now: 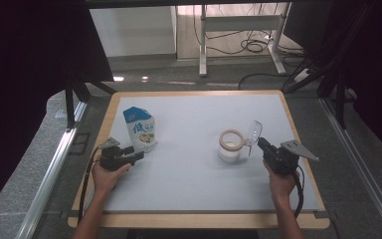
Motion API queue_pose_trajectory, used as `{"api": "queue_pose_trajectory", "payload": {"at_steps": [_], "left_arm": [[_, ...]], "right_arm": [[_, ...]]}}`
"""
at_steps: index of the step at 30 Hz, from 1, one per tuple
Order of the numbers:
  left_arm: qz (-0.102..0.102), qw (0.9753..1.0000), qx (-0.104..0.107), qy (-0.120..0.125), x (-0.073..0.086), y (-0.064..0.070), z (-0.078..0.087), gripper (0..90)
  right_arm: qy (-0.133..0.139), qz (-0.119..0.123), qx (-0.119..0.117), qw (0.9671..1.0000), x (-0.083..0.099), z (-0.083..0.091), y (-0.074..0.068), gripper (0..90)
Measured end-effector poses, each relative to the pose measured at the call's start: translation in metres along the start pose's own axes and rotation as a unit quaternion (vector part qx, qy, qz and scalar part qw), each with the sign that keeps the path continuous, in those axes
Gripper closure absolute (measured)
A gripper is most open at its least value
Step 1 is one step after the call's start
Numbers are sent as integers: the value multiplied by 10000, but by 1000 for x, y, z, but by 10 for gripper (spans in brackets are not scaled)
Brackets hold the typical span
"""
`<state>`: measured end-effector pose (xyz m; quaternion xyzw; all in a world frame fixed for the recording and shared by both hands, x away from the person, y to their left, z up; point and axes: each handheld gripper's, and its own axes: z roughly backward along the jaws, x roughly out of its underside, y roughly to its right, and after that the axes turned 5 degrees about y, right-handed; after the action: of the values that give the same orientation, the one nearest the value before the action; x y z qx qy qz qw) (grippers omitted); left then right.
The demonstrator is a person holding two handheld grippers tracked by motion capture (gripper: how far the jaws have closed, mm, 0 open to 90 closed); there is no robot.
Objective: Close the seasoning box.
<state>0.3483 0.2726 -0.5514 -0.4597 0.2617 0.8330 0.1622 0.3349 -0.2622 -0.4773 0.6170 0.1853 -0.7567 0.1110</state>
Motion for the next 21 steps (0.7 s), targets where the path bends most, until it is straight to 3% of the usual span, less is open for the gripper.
{"api": "queue_pose_trajectory", "payload": {"at_steps": [21], "left_arm": [[22, 10000, 29, -10, 0, 1, 0, 403]], "right_arm": [[175, 11, -90, 9998, -11, -5, -4, 867]]}}
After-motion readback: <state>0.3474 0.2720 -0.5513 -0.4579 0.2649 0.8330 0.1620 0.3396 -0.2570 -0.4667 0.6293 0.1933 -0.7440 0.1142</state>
